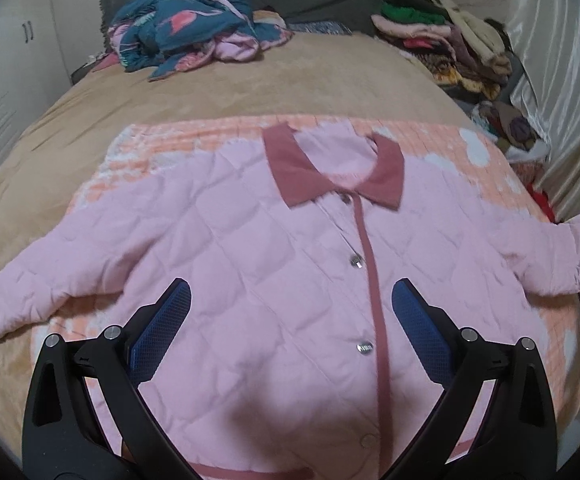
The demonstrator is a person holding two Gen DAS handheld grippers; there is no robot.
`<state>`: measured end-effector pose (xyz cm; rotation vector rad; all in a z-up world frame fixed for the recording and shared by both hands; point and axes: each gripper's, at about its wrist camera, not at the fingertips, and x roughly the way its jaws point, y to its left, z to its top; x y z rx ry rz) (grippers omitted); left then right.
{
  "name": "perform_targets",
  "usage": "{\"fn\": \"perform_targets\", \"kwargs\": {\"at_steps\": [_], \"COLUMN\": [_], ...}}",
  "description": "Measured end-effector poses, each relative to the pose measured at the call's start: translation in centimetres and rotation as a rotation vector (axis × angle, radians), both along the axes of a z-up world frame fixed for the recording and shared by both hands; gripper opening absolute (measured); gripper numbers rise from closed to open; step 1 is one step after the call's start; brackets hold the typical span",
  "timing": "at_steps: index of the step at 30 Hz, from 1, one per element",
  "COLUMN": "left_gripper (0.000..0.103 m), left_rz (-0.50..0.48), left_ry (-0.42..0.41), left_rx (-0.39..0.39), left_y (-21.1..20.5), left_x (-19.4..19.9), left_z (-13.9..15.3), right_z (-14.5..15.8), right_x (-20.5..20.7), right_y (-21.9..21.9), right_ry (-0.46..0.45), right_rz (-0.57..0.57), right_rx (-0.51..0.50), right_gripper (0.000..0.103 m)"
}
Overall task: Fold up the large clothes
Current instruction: 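Lift the sleeve with the right tool and fold it across the jacket front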
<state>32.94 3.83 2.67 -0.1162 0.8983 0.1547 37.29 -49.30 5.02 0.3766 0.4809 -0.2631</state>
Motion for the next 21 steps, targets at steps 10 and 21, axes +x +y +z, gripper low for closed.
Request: {"fn": "perform_targets", "kwargs": {"at_steps": [10,21], "left_gripper": [0.094,0.094], "left_rz": [0.100,0.227], "left_ry": [-0.071,-0.117], "left_rx": [-0.051,-0.137], "left_y": [5.8,11.3], "left_x": [-0.3,-2.0], "left_z": [2.1,-0.8], "right_z": [7.8,5.4], "right_x": [2.5,4.7], "right_y": [14.5,31.7], "right_ry": [-0.114,-0.120], "right_rz": [0.263,0.551], "right_rx": [-0.243,-0.426], "right_gripper": [0.018,0.018]}}
